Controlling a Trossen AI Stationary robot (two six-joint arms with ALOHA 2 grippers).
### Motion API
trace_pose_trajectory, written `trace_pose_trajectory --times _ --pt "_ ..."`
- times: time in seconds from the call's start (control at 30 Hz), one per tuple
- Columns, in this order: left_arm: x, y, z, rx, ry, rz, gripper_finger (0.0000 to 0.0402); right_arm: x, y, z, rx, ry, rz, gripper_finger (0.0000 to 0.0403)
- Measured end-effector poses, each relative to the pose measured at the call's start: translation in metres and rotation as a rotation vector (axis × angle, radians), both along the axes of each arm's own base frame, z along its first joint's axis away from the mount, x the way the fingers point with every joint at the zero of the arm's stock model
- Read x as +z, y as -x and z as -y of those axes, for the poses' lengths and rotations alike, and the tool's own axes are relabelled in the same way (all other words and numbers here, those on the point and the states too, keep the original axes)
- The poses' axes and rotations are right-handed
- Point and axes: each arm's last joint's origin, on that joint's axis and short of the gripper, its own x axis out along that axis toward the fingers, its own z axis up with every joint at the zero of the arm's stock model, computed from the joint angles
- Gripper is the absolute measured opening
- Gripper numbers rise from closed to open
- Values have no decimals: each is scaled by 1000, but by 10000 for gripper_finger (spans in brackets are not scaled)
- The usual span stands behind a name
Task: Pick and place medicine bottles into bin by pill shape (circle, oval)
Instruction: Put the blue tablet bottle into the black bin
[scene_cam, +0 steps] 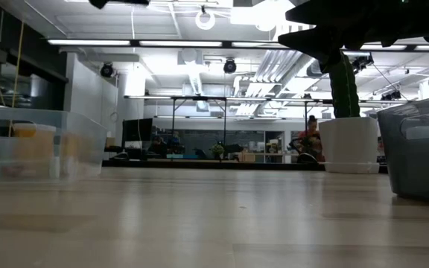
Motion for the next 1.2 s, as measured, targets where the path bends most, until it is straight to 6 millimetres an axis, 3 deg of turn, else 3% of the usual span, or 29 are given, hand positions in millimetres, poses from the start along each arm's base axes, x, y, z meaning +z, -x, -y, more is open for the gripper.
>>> trace_pose_trajectory --times 0.13,0.27,0.37,0.9,1.2 --pt "-34 1 3 -97 5 231 273 0 0 0 0 0 -1 210" --pt "-74 9 -1 -101 43 370 273 0 0 0 0 0 -1 210" --pt "-91 17 -4 -98 67 412 273 0 0 0 -4 1 0 210" --pt "-91 21 -3 -105 72 439 273 3 0 1 -25 16 32 210" --pt "-91 20 -3 -104 78 440 273 8 0 -2 52 41 83 210"
